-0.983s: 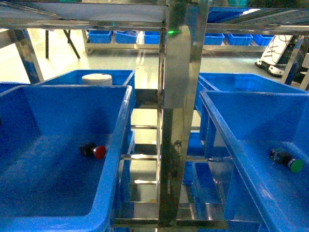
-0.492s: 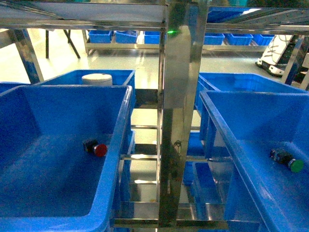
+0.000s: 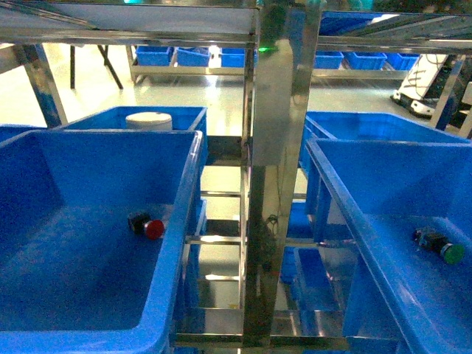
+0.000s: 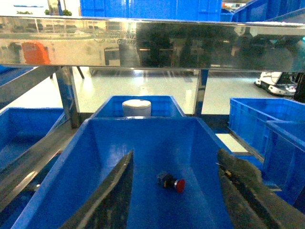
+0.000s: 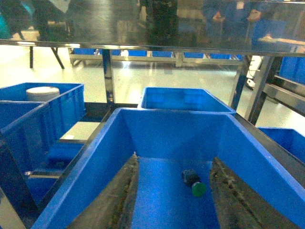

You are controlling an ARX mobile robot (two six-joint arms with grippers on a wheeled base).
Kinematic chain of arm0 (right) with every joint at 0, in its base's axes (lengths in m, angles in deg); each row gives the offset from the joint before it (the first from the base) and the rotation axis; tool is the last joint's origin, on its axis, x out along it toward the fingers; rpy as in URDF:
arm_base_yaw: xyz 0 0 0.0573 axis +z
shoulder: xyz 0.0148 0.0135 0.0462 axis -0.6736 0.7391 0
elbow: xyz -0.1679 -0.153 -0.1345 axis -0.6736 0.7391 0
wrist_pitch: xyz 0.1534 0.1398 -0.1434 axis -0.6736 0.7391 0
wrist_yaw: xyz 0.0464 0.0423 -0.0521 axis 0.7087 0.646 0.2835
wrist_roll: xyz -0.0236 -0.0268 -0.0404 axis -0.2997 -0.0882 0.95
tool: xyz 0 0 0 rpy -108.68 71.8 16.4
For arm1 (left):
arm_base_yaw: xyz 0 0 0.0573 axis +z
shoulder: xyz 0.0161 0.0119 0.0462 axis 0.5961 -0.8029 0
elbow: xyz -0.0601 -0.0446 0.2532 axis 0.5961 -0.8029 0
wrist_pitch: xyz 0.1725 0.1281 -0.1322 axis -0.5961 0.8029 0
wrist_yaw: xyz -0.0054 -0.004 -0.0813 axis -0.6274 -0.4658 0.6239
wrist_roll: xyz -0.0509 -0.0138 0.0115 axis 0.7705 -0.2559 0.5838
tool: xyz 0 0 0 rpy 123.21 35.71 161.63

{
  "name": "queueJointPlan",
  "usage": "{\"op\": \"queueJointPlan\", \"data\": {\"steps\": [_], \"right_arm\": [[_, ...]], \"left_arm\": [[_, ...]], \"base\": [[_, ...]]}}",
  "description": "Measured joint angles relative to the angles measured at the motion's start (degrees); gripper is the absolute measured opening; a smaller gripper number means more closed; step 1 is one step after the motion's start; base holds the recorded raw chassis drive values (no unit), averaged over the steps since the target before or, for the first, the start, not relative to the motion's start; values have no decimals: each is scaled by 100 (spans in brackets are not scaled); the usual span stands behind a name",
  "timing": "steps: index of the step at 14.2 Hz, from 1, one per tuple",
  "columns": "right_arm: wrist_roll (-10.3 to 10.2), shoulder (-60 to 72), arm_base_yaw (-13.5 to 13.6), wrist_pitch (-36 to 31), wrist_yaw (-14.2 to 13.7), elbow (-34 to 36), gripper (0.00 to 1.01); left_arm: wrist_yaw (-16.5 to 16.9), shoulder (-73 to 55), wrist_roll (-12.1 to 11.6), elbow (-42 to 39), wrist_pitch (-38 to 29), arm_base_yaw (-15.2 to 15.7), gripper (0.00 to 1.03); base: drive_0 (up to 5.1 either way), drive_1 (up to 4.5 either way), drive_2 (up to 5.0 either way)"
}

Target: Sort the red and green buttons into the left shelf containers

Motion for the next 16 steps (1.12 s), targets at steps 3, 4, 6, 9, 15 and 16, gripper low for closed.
{"op": "queueJointPlan", "data": {"steps": [3, 4, 6, 9, 15, 16], "right_arm": [[0, -490, -7, 286, -44, 223, 11], [9, -621, -7, 367, -42, 273, 1], [-2, -938, -7, 575, -42, 334, 2], [-2, -1235, -7, 667, -44, 529, 2], [-2, -2345, -7, 1864, -55, 522, 2], [-2, -2968, -7, 2455, -50, 522, 2]], "left_arm": [[-15, 308, -83, -269, 74, -13, 17], [-13, 417, -83, -334, 111, -13, 6], [-13, 623, -90, -437, 190, -13, 2], [-15, 876, -90, -546, 337, -13, 2], [-11, 1980, -109, -739, 1268, -17, 2], [-15, 1980, -109, -739, 1237, -17, 2]], "base": [[0, 0, 0], [0, 0, 0], [0, 0, 0], [0, 0, 0], [0, 0, 0], [0, 0, 0]]}}
